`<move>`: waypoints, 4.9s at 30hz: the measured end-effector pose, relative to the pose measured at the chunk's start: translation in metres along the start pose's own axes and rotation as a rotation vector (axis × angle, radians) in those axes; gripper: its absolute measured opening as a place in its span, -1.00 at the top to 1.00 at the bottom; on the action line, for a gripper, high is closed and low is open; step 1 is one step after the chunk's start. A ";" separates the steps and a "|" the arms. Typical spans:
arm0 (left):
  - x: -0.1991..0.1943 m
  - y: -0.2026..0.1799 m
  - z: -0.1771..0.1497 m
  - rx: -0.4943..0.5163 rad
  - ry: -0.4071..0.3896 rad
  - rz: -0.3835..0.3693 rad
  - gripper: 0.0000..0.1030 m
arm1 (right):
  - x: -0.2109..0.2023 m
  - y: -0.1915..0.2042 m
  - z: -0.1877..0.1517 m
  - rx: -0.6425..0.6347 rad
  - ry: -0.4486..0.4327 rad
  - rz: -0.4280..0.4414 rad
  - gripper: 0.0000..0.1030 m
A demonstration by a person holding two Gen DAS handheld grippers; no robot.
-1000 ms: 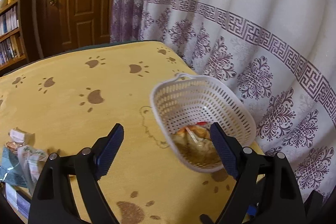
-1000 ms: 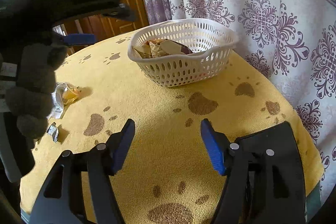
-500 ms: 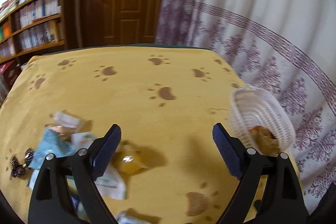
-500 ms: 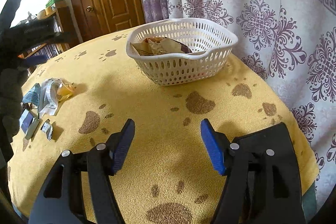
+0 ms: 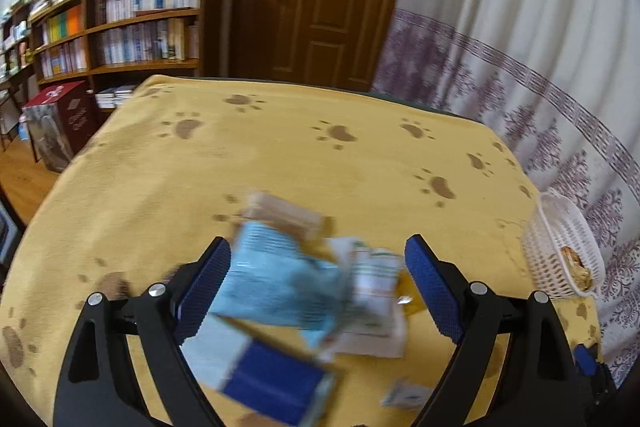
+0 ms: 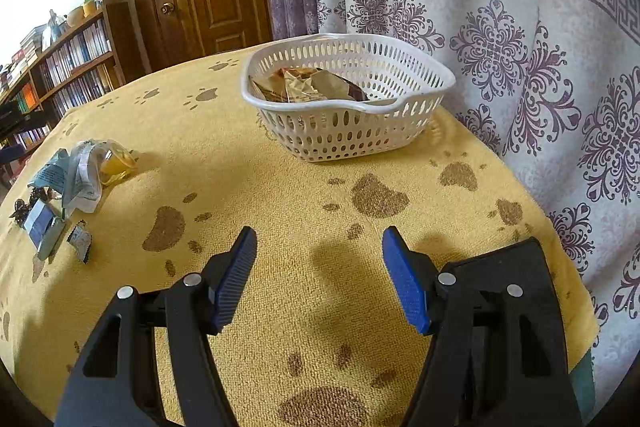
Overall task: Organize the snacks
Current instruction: 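Return the left gripper to the pile and grasp the purple wrapped candies, then grasp the small silver candy packet with the right gripper, then drop the silver packet into the white basket with the right gripper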
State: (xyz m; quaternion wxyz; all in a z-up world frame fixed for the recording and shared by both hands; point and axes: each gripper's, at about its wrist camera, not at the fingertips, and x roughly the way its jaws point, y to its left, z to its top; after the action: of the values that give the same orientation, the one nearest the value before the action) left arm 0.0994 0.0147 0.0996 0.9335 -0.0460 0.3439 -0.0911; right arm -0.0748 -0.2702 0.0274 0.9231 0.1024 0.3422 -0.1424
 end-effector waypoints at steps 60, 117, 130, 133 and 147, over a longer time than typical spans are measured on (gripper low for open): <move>0.039 0.094 -0.038 0.027 0.071 0.089 0.41 | -0.004 0.141 -0.014 -0.345 0.085 0.266 -0.30; 0.003 0.116 -0.038 -0.095 -0.012 0.072 0.42 | -0.016 0.019 0.100 -0.023 -0.130 0.093 0.45; -0.019 0.099 -0.036 -0.074 -0.032 0.066 0.42 | 0.018 -0.059 0.126 0.135 -0.122 -0.019 0.17; -0.024 0.090 -0.033 -0.057 -0.042 0.063 0.42 | 0.020 -0.067 0.124 0.165 -0.128 -0.017 -0.04; -0.042 0.022 -0.013 0.060 -0.089 0.011 0.42 | -0.010 -0.076 0.088 0.217 -0.164 0.068 -0.04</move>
State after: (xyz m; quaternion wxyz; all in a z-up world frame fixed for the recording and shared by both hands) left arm 0.0622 0.0448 0.1130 0.9492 -0.0200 0.2996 -0.0940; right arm -0.0546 -0.3652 0.0929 0.9357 0.2014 0.2446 -0.1551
